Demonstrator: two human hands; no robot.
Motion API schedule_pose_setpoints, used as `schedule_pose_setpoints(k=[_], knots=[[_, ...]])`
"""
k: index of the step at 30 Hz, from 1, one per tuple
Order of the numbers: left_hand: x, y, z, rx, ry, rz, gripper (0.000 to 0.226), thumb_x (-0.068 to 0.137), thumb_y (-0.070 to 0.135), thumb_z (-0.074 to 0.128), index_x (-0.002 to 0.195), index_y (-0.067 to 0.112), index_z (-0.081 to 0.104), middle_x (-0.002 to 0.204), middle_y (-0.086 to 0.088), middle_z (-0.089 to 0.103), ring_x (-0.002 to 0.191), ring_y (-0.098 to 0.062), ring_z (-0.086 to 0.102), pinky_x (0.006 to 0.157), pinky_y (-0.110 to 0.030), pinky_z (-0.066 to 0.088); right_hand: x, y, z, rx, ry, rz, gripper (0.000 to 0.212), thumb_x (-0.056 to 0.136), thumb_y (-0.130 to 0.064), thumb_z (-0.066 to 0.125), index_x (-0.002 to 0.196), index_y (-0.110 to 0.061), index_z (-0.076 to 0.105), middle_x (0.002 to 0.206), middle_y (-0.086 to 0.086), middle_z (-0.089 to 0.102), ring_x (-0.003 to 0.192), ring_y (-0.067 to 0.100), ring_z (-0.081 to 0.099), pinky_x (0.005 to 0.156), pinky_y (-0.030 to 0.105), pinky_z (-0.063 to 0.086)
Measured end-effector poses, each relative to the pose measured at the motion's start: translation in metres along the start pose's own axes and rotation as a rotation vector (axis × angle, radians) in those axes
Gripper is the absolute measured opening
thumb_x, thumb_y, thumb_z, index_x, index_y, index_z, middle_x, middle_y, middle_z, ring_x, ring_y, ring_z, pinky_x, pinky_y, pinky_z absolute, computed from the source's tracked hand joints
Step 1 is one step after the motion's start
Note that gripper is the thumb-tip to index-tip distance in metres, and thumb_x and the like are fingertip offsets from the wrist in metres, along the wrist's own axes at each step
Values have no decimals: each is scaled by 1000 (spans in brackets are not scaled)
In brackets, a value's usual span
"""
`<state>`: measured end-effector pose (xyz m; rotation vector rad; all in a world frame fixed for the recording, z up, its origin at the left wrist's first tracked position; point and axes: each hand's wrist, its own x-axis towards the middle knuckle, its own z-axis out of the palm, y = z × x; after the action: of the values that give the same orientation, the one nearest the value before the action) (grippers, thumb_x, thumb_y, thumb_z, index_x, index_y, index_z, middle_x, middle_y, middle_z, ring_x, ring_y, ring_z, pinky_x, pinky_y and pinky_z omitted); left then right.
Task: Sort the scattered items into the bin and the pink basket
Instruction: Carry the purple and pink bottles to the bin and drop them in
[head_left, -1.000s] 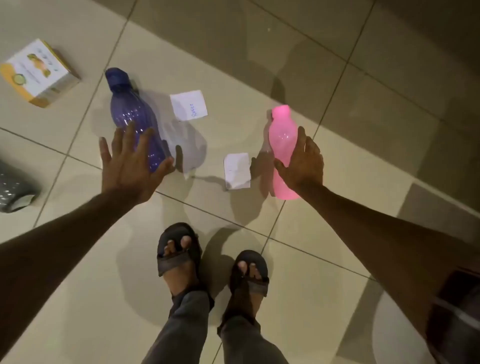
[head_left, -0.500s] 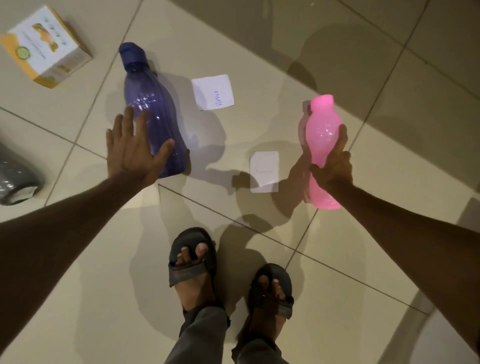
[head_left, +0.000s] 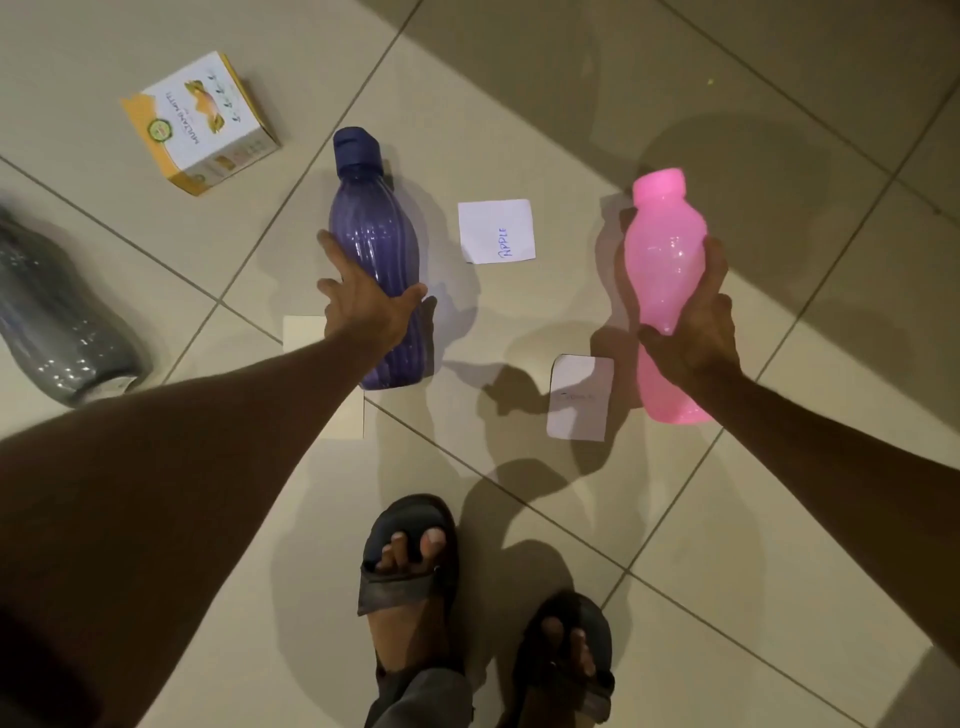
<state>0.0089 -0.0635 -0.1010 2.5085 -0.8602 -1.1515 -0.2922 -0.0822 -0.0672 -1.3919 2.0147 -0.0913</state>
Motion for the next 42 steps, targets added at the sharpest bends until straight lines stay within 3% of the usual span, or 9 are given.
schedule_pose_setpoints(k=[5, 11, 19, 24, 27, 32, 39, 42], knots=[[7, 2, 3, -148, 18, -25, 109, 78, 22, 77, 151, 28, -4, 139, -16, 39, 125, -39, 47, 103, -54, 43, 9, -21, -1, -11, -19, -76, 105, 79, -16, 71, 151, -31, -4, 134, 21, 41, 121, 48, 44, 93, 66, 44], [-28, 14, -46, -218, 46, 19, 106, 78, 19, 75, 151, 28, -1, 136, -16, 41, 121, -38, 50, 97, -56, 47, -19, -74, -22, -7, -36, -161, 107, 77, -12, 71, 151, -33, -3, 130, 20, 41, 118, 47, 44, 91, 64, 45], [-136, 39, -169, -350, 120, 96, 105, 76, 19, 78, 150, 23, 4, 142, -14, 39, 126, -37, 47, 104, -53, 42, -117, -192, -83, 119, -152, -323, 104, 80, -10, 73, 153, -26, 1, 145, 20, 29, 133, 44, 33, 106, 60, 34], [-221, 63, -257, -436, 241, 163, 106, 74, 23, 80, 151, 19, 8, 143, -14, 39, 128, -36, 46, 109, -50, 37, -194, -267, -147, 151, -231, -471, 104, 79, -9, 74, 153, -29, 4, 143, 15, 36, 130, 38, 38, 105, 50, 34], [-277, 82, -313, -468, 295, 192, 108, 73, 24, 81, 151, 15, 8, 146, -13, 35, 132, -34, 42, 111, -41, 33, -248, -310, -194, 164, -251, -554, 104, 79, -9, 75, 153, -28, 4, 141, 16, 38, 128, 37, 40, 104, 47, 35], [-388, 113, -406, -549, 365, 282, 108, 74, 18, 80, 151, 13, 5, 153, -7, 25, 139, -25, 33, 114, -30, 25, -345, -375, -274, 244, -309, -635, 104, 81, -8, 73, 152, -32, 2, 142, 15, 35, 131, 37, 38, 107, 53, 34], [-527, 118, -499, -642, 492, 240, 112, 73, 30, 81, 152, 26, 3, 151, -7, 31, 135, -30, 38, 112, -48, 35, -480, -428, -351, 332, -366, -787, 104, 78, -11, 74, 150, -35, 4, 125, -2, 35, 126, 34, 43, 104, 51, 39], [-561, 106, -527, -689, 538, 229, 111, 73, 28, 81, 152, 30, 4, 148, -3, 32, 133, -28, 41, 108, -50, 40, -518, -443, -360, 327, -408, -841, 104, 78, -10, 74, 149, -38, 3, 133, 4, 38, 125, 35, 44, 103, 56, 40]])
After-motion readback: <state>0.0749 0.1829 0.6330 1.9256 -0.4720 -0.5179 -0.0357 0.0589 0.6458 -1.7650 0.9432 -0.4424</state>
